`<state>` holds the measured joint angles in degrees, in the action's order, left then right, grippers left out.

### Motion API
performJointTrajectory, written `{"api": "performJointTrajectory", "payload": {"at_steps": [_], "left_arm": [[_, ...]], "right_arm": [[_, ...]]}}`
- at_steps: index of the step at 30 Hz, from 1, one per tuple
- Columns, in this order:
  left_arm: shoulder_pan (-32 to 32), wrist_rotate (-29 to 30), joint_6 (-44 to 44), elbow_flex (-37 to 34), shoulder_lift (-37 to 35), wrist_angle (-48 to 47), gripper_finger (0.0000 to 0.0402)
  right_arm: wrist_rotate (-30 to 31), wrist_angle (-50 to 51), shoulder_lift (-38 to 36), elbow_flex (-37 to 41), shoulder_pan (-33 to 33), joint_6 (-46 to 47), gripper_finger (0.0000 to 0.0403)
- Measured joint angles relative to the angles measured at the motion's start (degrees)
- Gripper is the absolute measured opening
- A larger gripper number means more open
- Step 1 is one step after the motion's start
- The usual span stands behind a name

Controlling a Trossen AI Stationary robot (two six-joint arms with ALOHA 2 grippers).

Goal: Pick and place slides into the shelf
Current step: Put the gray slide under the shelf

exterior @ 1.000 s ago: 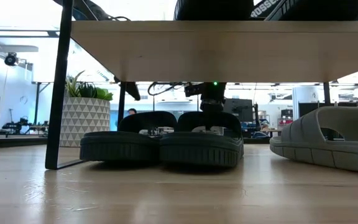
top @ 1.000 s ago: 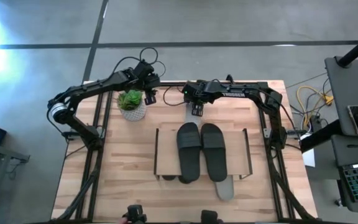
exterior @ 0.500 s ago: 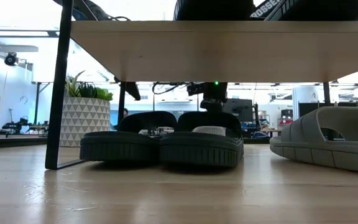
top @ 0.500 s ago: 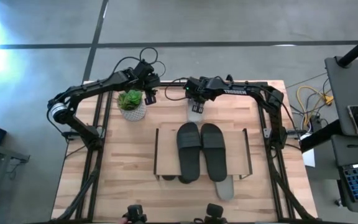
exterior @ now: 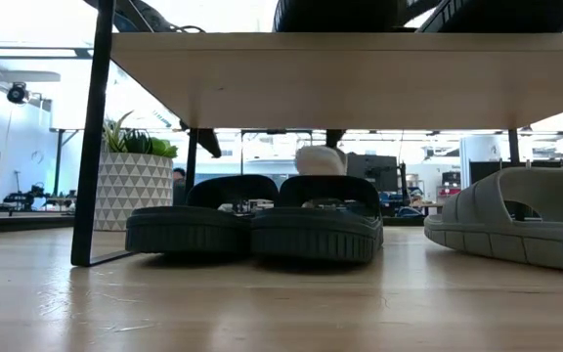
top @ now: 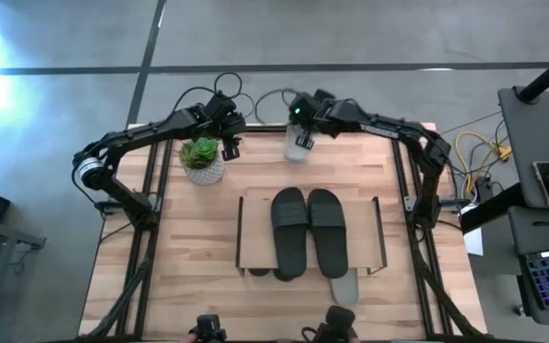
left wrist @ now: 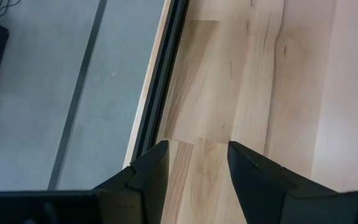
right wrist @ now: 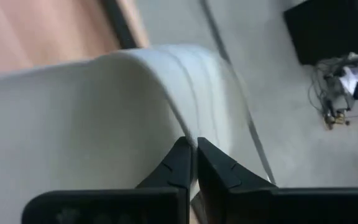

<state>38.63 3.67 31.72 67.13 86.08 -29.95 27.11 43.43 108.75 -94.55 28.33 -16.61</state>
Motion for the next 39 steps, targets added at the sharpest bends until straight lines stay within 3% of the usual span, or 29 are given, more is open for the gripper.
{"api": "performJointTrajectory", "payload": {"at_steps": [5,9,13,18,27,32,35,39], "left_arm": [[0.0,0.01,-0.23,0.0,0.0,0.0,0.015],[0.0,-0.08,-2.37,0.11,0.0,0.15,0.015],[-0.02,-0.19,-5.63,0.11,0.0,0.16,0.015],[-0.52,-0.33,-10.87,0.24,0.0,0.36,0.015],[-1.57,-9.04,-23.43,0.04,-0.03,0.62,0.015],[-2.85,-9.6,-29.42,0.0,-0.07,-0.38,0.015],[-4.1,-9.67,-29.9,-0.02,-0.07,-1.75,0.015],[-5.14,-9.93,-29.9,-0.14,-0.07,-2.82,0.015]], "right_arm": [[0.14,12.17,-4.62,-7.85,-0.8,5.77,0.0009],[-3.52,23.83,-10.09,-16.0,-5.34,11.92,0.0009],[-4.99,34.21,-16.22,-24.54,-13.26,23.02,0.0009],[-4.34,45.9,-21.72,-31.4,-29.47,42.8,0.0009],[3.69,46.25,-22.47,-30.79,-63.0,71.65,0.0008],[8.37,43.29,-18.97,-30.72,-78.76,85.13,0.0008],[11.81,42.73,-16.09,-30.7,-85.12,92.02,0.0008],[11.5,42.96,-10.83,-30.68,-88.36,96.72,0.0008]]}}
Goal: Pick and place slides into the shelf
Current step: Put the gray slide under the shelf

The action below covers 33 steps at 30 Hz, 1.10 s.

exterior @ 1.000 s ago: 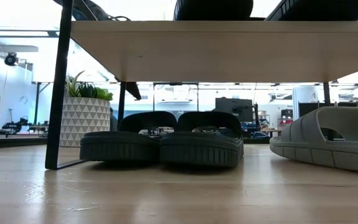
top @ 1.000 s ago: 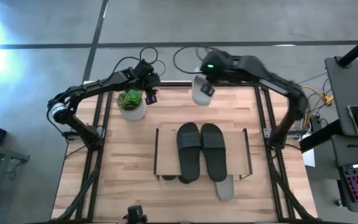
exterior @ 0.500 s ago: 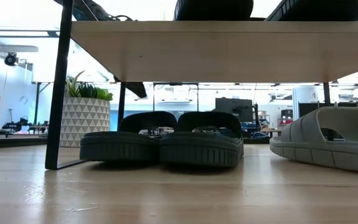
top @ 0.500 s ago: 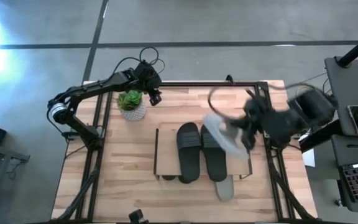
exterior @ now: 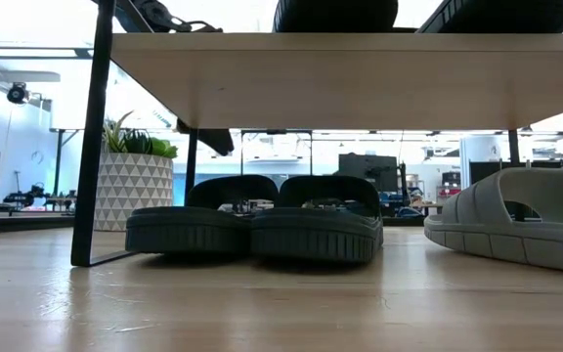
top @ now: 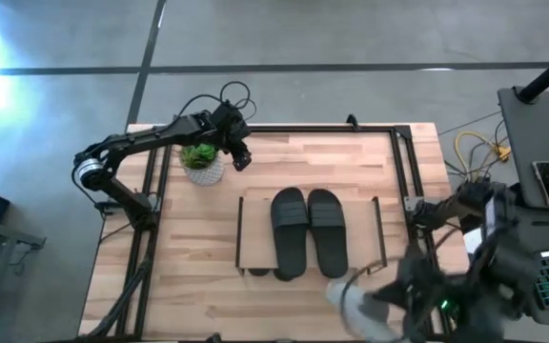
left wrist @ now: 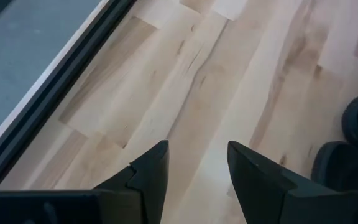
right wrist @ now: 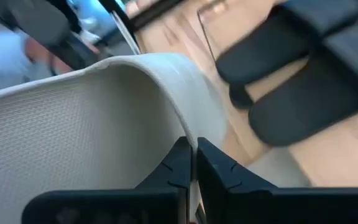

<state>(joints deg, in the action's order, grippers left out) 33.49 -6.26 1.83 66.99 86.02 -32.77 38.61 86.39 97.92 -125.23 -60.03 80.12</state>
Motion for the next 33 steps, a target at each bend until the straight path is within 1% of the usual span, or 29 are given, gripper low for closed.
{"api": "performJointTrajectory", "payload": {"at_steps": [1,6,9,15,19,23,27,33], "left_arm": [[-0.23,0.08,0.0,-0.07,0.0,0.03,0.015],[-1.21,0.15,-0.04,-0.18,0.02,0.04,0.015],[-1.84,0.09,-0.14,-0.18,0.04,0.02,0.015],[-3.73,-0.35,-1.42,-0.21,0.08,-0.03,0.015],[-4.51,-0.62,1.56,-0.21,0.09,0.25,0.015],[-4.98,-0.7,1.62,-0.21,0.09,0.31,0.015],[-5.35,-0.76,1.74,-0.21,-0.01,-0.27,0.015],[-5.48,-0.75,6.24,-0.19,-0.61,-1.36,0.015]], "right_arm": [[-0.76,0.0,1.41,0.07,-0.11,0.45,0.0008],[-9.14,1.73,8.67,0.11,-0.06,1.33,0.0008],[-12.01,1.85,12.22,0.2,-0.09,0.49,0.0008],[-12.03,1.58,18.37,0.17,-0.06,-1.71,0.0008],[-13.08,1.7,22.45,0.21,0.88,-5.68,0.0008],[-15.01,1.58,26.84,0.74,3.62,-11.67,0.0008],[-15.03,0.88,29.41,0.76,7.24,-17.88,0.0008],[-14.35,-4.99,31.38,0.76,10.87,-25.24,0.0009]]}}
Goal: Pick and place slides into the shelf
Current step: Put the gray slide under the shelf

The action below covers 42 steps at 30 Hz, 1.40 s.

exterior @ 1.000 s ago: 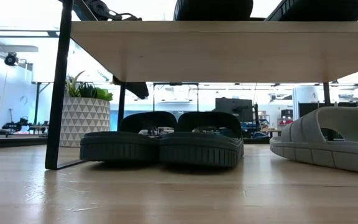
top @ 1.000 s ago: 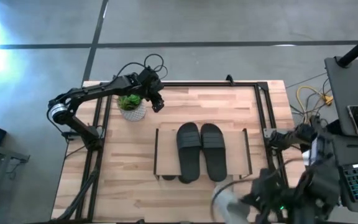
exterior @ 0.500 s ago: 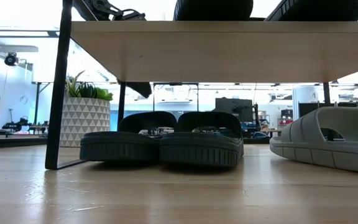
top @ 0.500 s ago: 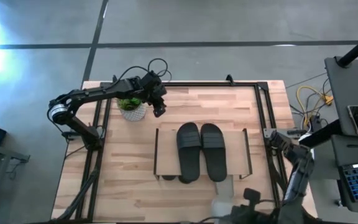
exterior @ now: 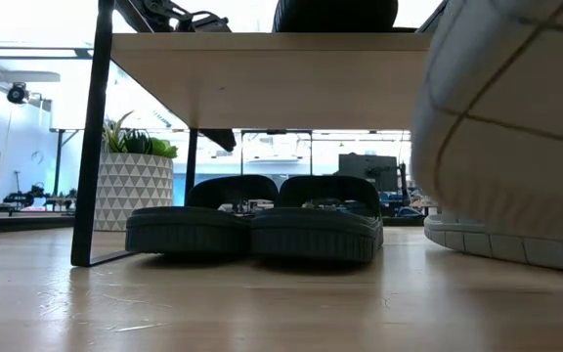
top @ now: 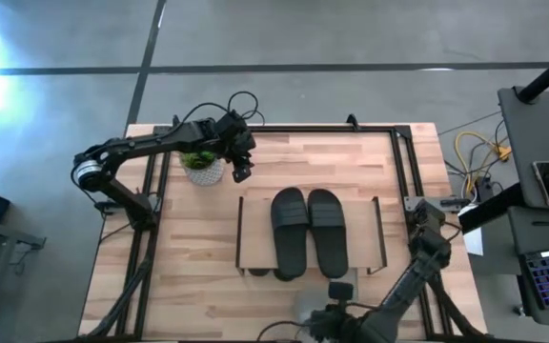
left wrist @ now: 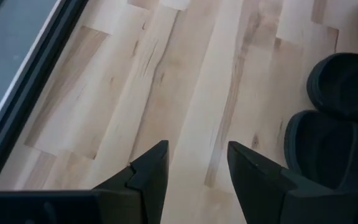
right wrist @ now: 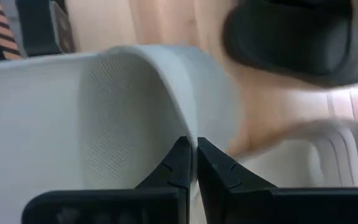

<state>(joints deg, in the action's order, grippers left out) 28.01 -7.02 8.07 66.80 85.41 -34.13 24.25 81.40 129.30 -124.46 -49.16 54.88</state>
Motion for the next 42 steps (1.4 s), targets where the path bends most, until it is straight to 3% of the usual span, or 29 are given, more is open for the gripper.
{"api": "performJointTrajectory", "payload": {"at_steps": [7,20,27,42], "left_arm": [[0.01,0.0,0.37,0.02,-0.42,-2.46,0.015],[-0.02,-0.01,3.47,0.05,-2.45,-2.81,0.015],[-1.51,-0.01,2.81,0.08,-7.91,-2.48,0.015],[-9.07,-0.09,-1.74,0.14,-21.45,-1.92,0.015]], "right_arm": [[-0.22,0.02,3.89,1.71,2.1,-2.85,0.0009],[1.05,2.0,7.49,2.78,3.08,5.41,0.0019],[5.0,7.23,7.55,4.13,3.98,8.6,0.0055],[3.05,8.42,7.36,4.24,4.23,9.95,0.0114]]}}
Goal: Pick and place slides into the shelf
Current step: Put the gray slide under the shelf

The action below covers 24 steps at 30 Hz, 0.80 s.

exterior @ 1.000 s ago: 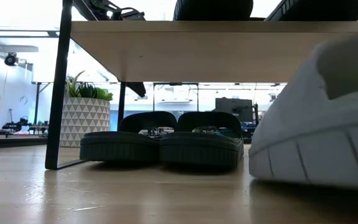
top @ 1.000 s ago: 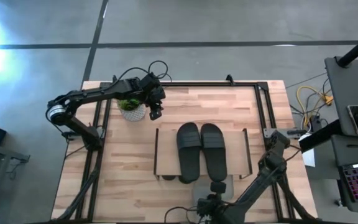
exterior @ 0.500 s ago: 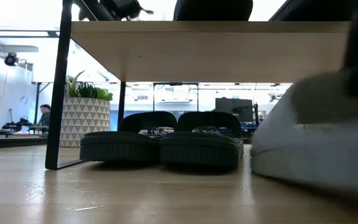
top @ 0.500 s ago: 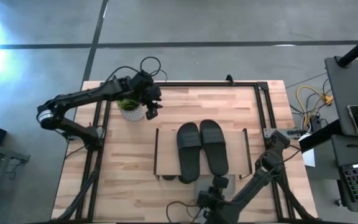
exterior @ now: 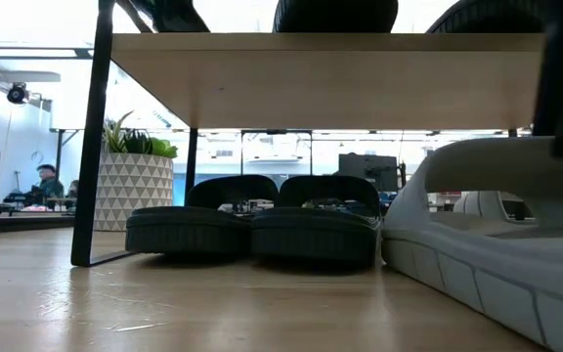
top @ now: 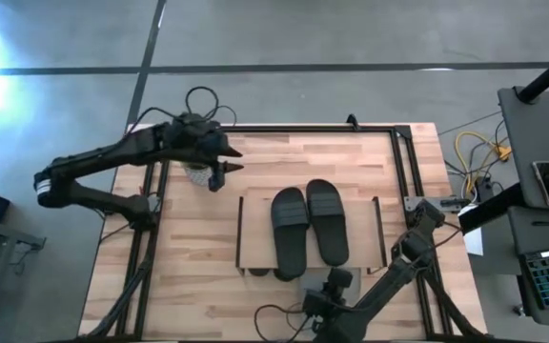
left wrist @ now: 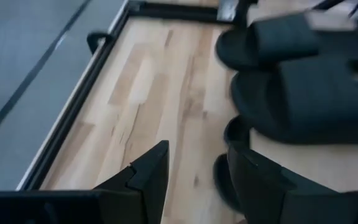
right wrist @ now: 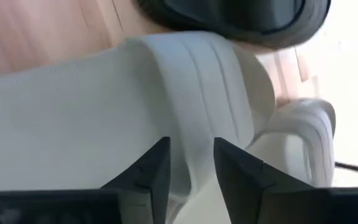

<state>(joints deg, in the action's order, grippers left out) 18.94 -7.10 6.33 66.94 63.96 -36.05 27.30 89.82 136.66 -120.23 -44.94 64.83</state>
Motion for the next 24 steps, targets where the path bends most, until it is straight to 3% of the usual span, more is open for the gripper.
{"api": "performJointTrajectory", "payload": {"at_steps": [8,18,24], "left_arm": [[-4.54,-0.32,-3.02,0.0,-4.19,4.35,0.015],[-7.19,-0.09,-3.02,-0.02,-3.6,5.16,0.015],[-12.85,-0.08,-5.8,0.74,-3.93,5.98,0.015]], "right_arm": [[-0.67,0.22,-0.72,-0.35,-1.27,6.84,0.0119],[1.06,0.0,-5.13,-1.95,-6.31,16.79,0.0144],[-1.41,0.06,-7.8,-2.58,-11.78,36.56,0.0148]]}}
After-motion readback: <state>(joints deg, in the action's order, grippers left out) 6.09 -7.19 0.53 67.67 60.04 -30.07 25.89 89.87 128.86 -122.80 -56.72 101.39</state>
